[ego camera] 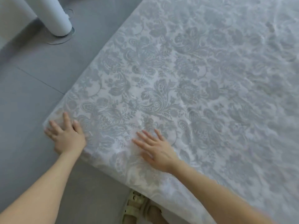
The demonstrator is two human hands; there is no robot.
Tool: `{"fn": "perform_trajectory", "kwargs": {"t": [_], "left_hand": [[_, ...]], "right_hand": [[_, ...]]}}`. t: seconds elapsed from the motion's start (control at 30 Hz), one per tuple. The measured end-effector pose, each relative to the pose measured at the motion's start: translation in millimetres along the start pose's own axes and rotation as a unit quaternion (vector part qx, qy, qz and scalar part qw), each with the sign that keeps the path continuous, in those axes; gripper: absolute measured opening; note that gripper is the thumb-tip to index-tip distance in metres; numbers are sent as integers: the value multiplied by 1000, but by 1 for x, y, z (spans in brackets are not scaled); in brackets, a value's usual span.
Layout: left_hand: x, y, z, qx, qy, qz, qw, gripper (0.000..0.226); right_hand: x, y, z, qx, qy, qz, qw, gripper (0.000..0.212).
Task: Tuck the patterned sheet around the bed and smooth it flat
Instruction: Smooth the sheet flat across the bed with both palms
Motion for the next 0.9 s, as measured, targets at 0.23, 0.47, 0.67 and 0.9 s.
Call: {"fn": "perform_trajectory", "kwargs": {"t": [0.23,0.47,0.67,0.9], "left_hand": [[99,131,-11,-21,42,-423,905,53],[221,272,-91,17,-128,-569,812,51],[317,332,-139,-16,-93,-665,740,47],[376,262,-222,-173,-78,-668,719,57]], "right_hand": [[117,84,-3,-5,35,-392,919,61],[176,46,32,-264,46,-310,912,43],[196,204,92,-2,118,-483,868,50],[484,208,15,72,48,-675,733,73]]}}
Point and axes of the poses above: each hand's wrist, its own x-axis away from the middle knuckle, its own z-axis out of the back of the hand, y = z × x, the point moved 7 cm from there along -x, towards the middle knuckle, and after that the axes turned 4 degrees about y, right-handed, at the moved point
